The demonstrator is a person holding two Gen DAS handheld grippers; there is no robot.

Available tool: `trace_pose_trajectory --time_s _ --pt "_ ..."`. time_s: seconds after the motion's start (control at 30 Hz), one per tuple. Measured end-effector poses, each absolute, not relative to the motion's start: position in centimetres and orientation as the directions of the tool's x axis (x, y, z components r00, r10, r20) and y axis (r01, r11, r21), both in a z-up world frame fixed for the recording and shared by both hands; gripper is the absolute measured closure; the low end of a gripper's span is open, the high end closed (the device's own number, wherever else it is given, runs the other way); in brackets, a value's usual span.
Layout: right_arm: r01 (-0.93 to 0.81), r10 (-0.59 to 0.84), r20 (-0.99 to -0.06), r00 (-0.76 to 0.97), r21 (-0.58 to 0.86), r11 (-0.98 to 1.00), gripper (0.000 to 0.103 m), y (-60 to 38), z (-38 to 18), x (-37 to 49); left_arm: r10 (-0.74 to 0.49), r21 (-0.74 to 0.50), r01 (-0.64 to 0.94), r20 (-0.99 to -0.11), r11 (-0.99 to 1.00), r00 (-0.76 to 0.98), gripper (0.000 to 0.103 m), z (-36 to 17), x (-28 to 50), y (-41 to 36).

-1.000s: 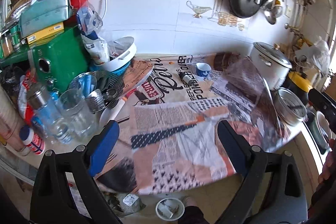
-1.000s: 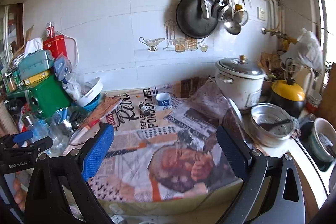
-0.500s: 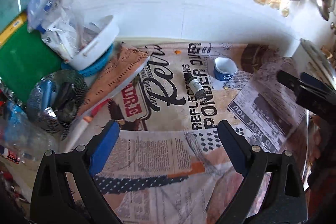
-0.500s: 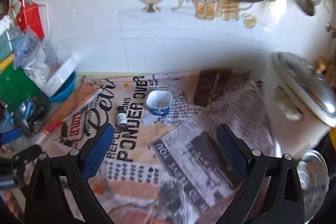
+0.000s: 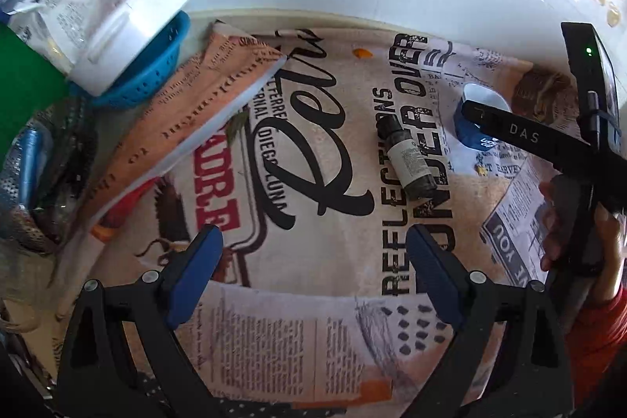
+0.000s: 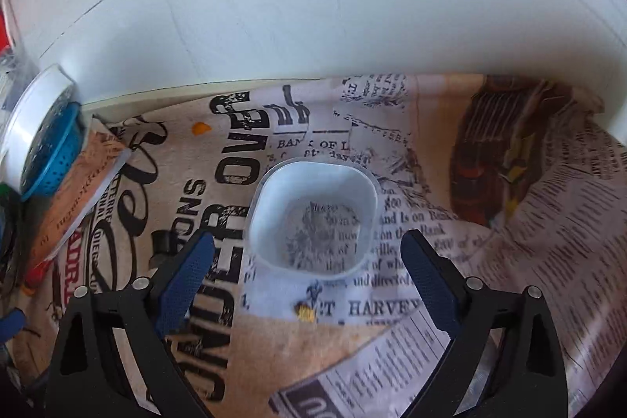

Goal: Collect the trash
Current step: 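Grasp the small dark bottle with the left tool while the right tool grasps the white-and-blue yogurt cup, then carry the dark bottle and yogurt cup down over the bucket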

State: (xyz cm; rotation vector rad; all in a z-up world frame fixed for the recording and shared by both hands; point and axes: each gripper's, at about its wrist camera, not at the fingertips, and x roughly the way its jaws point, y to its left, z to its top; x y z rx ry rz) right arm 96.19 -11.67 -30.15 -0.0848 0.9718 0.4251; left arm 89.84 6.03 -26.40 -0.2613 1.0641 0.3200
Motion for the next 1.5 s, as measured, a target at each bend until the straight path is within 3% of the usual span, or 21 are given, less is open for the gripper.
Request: trace_pose_trajectory --time_s 0.03,0.1,0.3,0.47,0.57,0.67,0.7,1.0,1.5 --pt "-0.391 0.313 -0.816 0.485 0.117 0.913 0.023 -11.7 -30.4 96.3 0.117 -0.069 -0.381 -0.888 0.922 0.445 0.008 -26.8 90.4 6.0" --pt "-0.414 0.333 -0.82 0.466 0.13 0.901 0.032 -11.9 -30.8 96.8 0.095 -0.091 -0.381 -0.891 0.92 0.444 0.008 -27.4 91.3 5.8" --pt "-0.426 0.36 -0.773 0.523 0.129 0.896 0.032 -14.3 -28.9 94.9 0.029 -0.15 -0.358 -0.893 0.922 0.449 0.01 -29.3 94.7 4.2" --pt "-0.425 0.382 -0.727 0.57 0.137 0.895 0.032 -17.0 -26.3 92.4 0.014 -0.151 -0.351 -0.905 0.924 0.426 0.029 -31.3 97.4 3.1" --pt "-0.424 0.4 -0.711 0.578 0.157 0.892 0.032 -18.4 -25.5 91.1 0.057 -0.111 -0.354 -0.9 0.929 0.433 0.046 -31.7 98.4 2.4" --pt "-0.41 0.391 -0.7 0.597 0.152 0.899 0.032 -20.1 -24.6 89.3 0.099 -0.071 -0.35 -0.891 0.934 0.444 0.074 -31.8 98.8 1.7" --pt "-0.407 0.391 -0.699 0.599 0.154 0.9 0.032 -20.4 -24.5 88.9 0.115 -0.053 -0.347 -0.886 0.936 0.448 0.076 -31.8 98.8 1.5" --pt "-0.37 0.378 -0.695 0.612 0.17 0.913 0.032 -20.8 -23.6 84.3 0.089 -0.065 -0.284 -0.863 0.957 0.497 0.076 -29.6 94.0 1.0" --pt "-0.347 0.372 -0.594 0.713 0.162 0.924 0.032 -15.6 -18.0 67.2 0.034 -0.109 -0.168 -0.738 0.98 0.674 0.076 -19.3 70.4 6.3"
